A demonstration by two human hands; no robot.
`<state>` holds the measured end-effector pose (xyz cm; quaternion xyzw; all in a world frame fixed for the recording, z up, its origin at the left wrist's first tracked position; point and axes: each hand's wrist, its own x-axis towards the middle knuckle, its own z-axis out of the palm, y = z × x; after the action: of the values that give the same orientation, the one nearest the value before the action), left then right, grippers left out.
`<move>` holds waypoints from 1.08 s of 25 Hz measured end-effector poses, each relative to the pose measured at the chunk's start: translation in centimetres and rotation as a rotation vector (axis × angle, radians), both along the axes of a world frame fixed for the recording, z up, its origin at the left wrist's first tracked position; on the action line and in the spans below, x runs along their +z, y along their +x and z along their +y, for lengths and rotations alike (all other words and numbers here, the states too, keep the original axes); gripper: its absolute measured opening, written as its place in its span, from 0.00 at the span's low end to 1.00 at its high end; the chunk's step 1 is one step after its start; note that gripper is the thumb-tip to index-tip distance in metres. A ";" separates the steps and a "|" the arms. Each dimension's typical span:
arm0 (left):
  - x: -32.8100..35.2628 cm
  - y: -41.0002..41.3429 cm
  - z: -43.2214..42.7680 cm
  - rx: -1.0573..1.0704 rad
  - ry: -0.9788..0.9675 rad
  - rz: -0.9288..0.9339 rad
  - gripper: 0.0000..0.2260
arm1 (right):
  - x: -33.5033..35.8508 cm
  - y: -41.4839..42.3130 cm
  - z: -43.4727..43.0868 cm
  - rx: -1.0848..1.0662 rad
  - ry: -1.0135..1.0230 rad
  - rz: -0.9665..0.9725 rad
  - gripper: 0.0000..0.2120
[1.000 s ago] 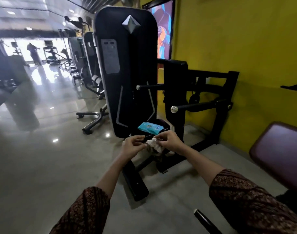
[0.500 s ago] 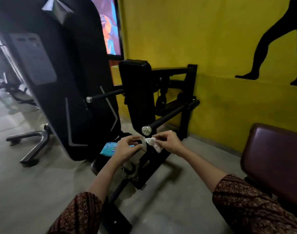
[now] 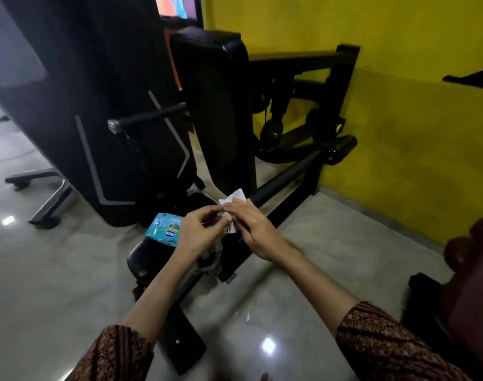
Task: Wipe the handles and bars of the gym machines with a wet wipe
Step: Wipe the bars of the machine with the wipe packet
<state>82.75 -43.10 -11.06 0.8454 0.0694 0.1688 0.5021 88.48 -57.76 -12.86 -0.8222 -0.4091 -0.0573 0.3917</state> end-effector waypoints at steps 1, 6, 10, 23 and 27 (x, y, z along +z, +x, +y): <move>-0.1 -0.2 -0.2 0.010 -0.040 0.011 0.10 | -0.5 0.5 0.0 0.024 0.015 0.012 0.20; 0.1 0.0 -0.1 0.022 -0.073 0.061 0.11 | -1.0 4.0 -1.2 -0.009 -0.032 -0.204 0.17; 0.0 0.0 0.2 0.032 -0.105 0.071 0.11 | -1.3 2.0 0.8 -0.313 0.124 -0.115 0.15; -1.0 0.4 -0.1 0.066 -0.219 0.040 0.11 | -0.7 0.5 1.2 -0.163 0.116 -0.123 0.21; -1.1 -0.5 -1.4 0.172 -0.133 -0.038 0.14 | -2.0 -0.1 -2.4 0.143 0.071 -0.154 0.22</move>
<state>82.28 -44.49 -12.19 0.7978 0.1431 0.2222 0.5420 88.41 -60.14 -14.83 -0.7695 -0.4934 -0.1067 0.3911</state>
